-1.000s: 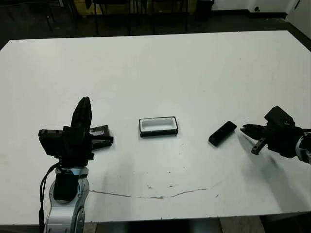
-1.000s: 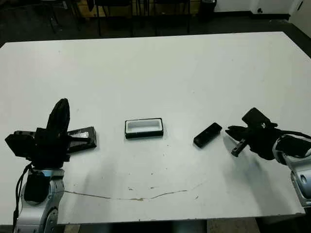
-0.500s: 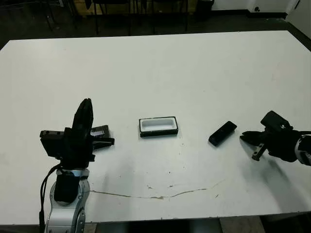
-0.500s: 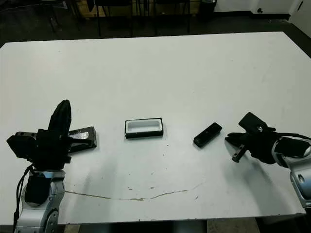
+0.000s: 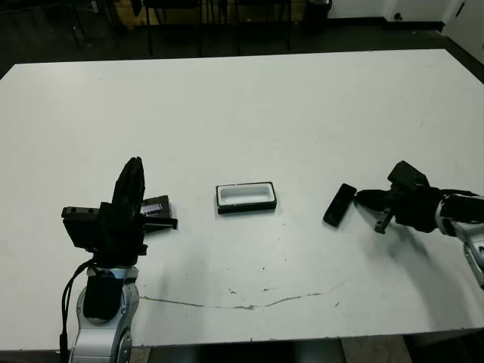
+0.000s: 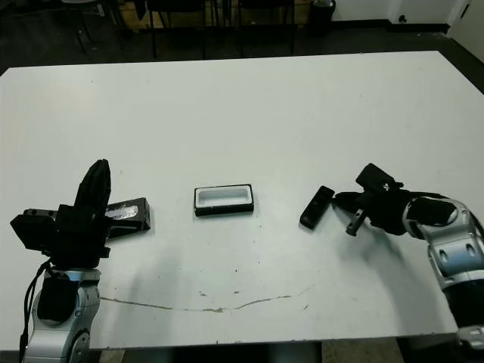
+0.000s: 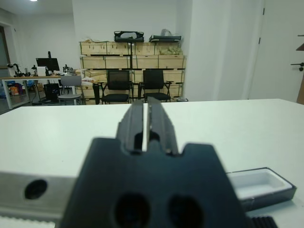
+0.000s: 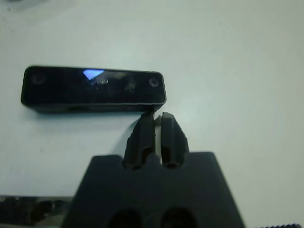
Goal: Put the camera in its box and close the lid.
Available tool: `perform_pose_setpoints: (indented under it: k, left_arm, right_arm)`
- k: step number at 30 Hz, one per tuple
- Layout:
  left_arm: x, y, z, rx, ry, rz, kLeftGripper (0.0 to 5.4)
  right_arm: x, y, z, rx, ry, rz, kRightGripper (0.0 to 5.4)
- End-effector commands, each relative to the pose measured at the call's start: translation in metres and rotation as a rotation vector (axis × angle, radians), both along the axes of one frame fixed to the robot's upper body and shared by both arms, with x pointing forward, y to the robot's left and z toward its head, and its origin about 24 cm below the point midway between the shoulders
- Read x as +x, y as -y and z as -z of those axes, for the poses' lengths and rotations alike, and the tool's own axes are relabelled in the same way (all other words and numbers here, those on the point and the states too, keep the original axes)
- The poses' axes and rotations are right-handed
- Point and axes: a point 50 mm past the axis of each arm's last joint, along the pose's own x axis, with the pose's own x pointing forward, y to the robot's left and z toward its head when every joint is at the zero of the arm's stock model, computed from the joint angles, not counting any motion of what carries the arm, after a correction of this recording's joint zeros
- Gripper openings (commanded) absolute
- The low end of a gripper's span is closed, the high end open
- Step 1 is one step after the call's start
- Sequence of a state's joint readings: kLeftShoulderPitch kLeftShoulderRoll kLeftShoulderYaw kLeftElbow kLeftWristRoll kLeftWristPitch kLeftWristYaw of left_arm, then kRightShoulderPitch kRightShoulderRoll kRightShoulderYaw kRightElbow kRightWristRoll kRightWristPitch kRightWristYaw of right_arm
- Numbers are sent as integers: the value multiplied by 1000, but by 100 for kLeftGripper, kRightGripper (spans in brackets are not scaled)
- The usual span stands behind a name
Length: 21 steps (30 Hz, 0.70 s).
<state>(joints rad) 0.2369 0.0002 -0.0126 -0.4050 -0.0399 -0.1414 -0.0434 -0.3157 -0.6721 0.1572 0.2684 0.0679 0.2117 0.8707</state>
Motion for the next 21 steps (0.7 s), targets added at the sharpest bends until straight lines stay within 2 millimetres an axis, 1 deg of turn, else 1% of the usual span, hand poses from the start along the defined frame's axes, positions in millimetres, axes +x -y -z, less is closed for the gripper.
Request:
perform_pose_setpoints:
  k: [1,5,8,11,15,21]
  left_arm:
    - [-2,-2,5,7,-29,-5,1]
    - [-3,-2,5,12,-25,-10,1]
    - [-3,-2,5,14,-25,-12,1]
    - [-3,0,5,6,-27,-10,1]
    - [-2,2,7,-8,-34,-5,1]
    - [-2,1,8,3,-31,-9,1]
  right_arm:
    - [-8,-3,28,-26,-95,23,0]
    - [-5,-13,29,-25,-74,14,0]
    - [-3,-21,31,13,-97,-2,0]
    - [-1,-30,32,-8,-76,-46,0]
    - [3,-40,33,9,-121,-31,0]
    - [3,-46,36,22,-138,-37,0]
